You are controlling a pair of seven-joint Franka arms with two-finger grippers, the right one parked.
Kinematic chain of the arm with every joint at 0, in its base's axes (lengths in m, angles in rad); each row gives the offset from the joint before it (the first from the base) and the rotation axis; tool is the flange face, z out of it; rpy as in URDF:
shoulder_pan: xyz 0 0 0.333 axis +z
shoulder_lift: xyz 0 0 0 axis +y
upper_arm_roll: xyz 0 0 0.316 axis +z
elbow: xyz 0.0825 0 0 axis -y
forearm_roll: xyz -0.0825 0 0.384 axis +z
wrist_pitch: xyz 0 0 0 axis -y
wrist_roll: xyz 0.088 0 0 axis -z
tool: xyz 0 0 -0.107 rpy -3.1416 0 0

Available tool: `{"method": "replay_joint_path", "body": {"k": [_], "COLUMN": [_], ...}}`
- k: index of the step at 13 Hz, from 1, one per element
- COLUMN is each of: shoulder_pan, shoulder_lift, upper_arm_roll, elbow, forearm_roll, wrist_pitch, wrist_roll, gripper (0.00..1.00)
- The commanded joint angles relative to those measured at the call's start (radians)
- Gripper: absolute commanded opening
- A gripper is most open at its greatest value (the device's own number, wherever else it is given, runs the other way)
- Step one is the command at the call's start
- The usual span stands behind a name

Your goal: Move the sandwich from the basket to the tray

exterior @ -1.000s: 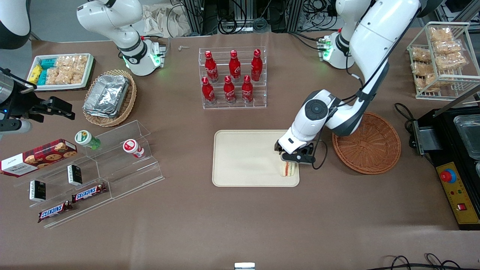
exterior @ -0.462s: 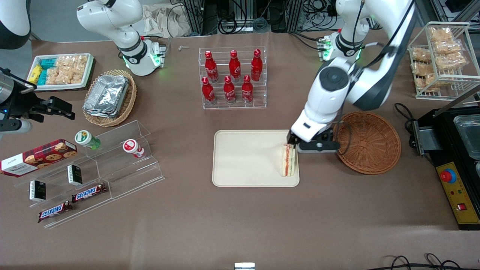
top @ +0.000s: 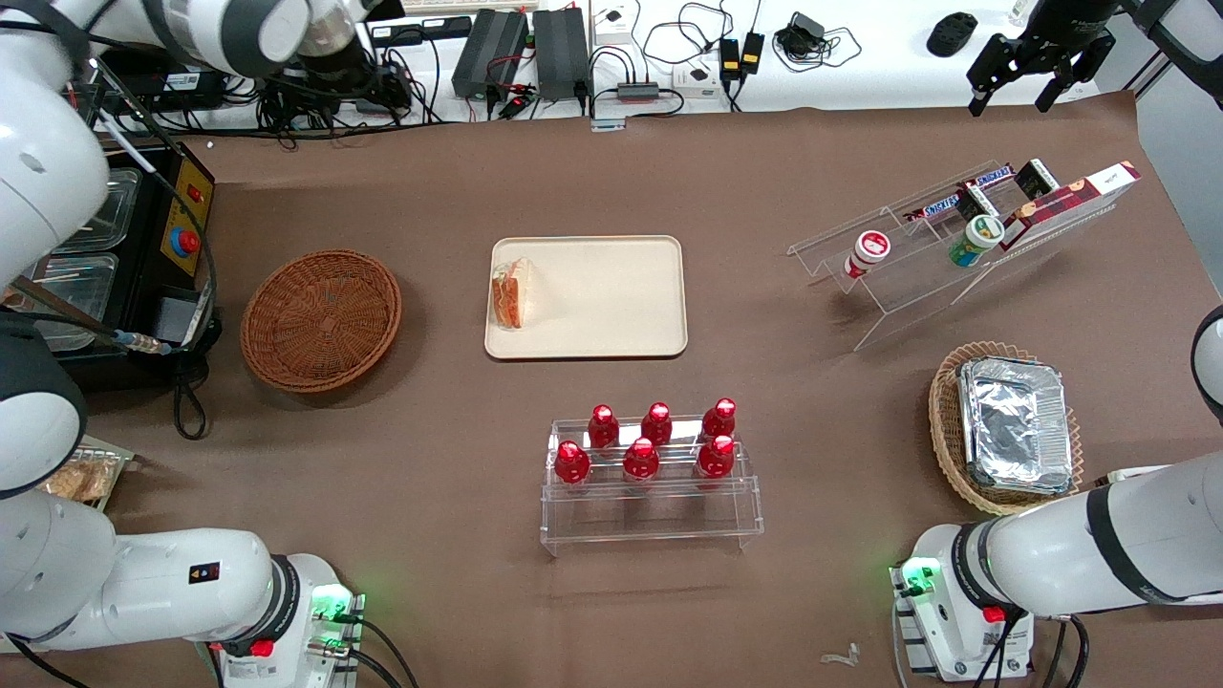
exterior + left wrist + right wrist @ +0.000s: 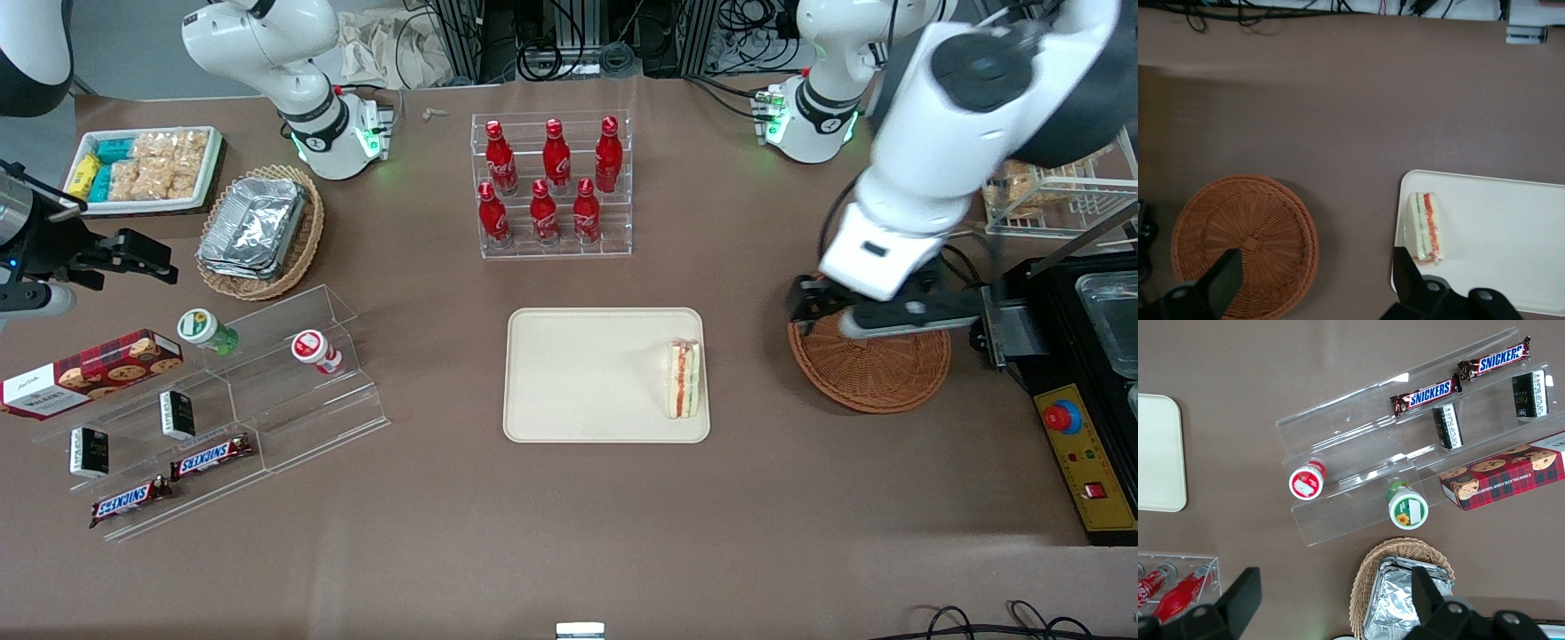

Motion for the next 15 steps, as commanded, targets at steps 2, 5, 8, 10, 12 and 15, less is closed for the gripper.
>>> {"method": "replay_joint_path", "body": {"k": [2,5,8,10,12,15], "shoulder_pan": [0.153,0.228,0.281,0.293,0.305,0.324], "shoulder_lift": [0.001,0.02,0.015,0.029,0.065,0.079], "upper_arm_roll": [-0.01,-0.008,-0.008,-0.007,-0.005,-0.007], "elbow": [0.002,-0.008,-0.112,-0.11,-0.072,-0.067], "forearm_roll": [-0.123,-0.166,-0.179,-0.185,-0.185,-0.183], "wrist_pitch": [-0.009,0.006,0.063,0.048,0.043,0.043], "wrist_roll": [0.226,0.362,0.426,0.449,0.449,0.456], "gripper": [1.0,1.0,1.0,1.0,1.0,1.0]}}
